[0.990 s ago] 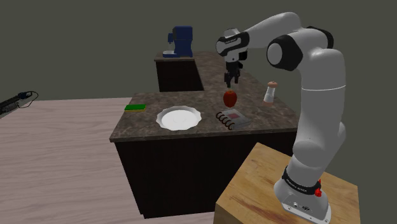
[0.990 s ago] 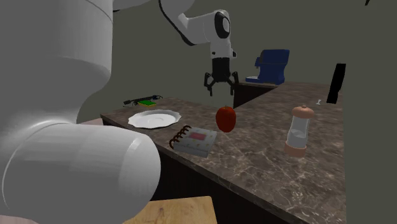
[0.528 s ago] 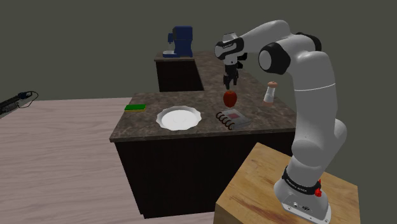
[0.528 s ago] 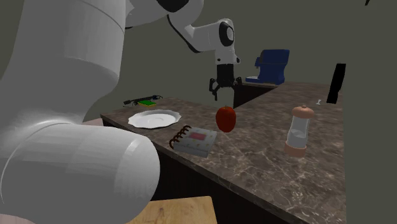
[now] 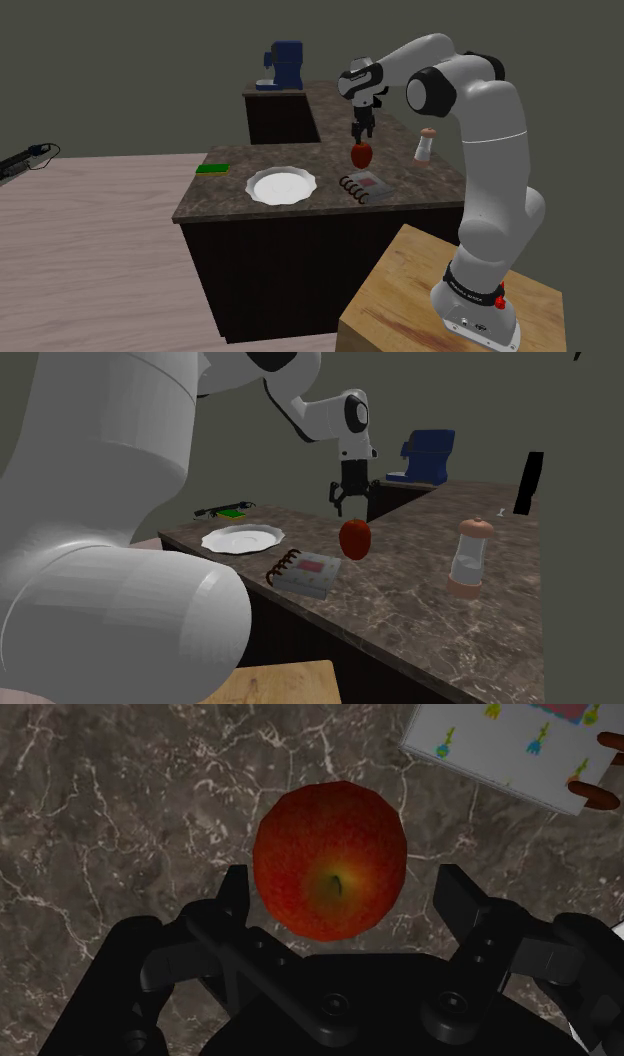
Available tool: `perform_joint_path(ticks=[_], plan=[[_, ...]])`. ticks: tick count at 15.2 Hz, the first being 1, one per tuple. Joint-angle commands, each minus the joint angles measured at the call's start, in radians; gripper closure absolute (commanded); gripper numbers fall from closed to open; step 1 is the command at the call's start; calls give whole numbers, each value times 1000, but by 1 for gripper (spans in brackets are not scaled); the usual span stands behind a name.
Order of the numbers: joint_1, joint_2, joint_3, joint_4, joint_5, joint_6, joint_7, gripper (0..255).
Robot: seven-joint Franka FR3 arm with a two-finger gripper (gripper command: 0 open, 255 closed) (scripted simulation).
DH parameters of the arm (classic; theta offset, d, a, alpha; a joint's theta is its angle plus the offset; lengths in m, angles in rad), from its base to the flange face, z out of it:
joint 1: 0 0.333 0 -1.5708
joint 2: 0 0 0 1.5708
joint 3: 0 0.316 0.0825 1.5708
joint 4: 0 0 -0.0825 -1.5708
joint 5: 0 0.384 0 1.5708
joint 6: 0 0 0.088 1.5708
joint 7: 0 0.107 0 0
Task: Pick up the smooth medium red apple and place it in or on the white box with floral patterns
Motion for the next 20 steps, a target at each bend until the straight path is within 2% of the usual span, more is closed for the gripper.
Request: perform_joint_path(ticks=[1,3,4,13,20], plan=[[0,0,0,0,0,0,0,0],[0,0,0,0,0,0,0,0],[0,0,0,0,0,0,0,255],[0,0,0,0,0,0,0,255],[-2,-17,-4,70,-6,-85,-3,255]])
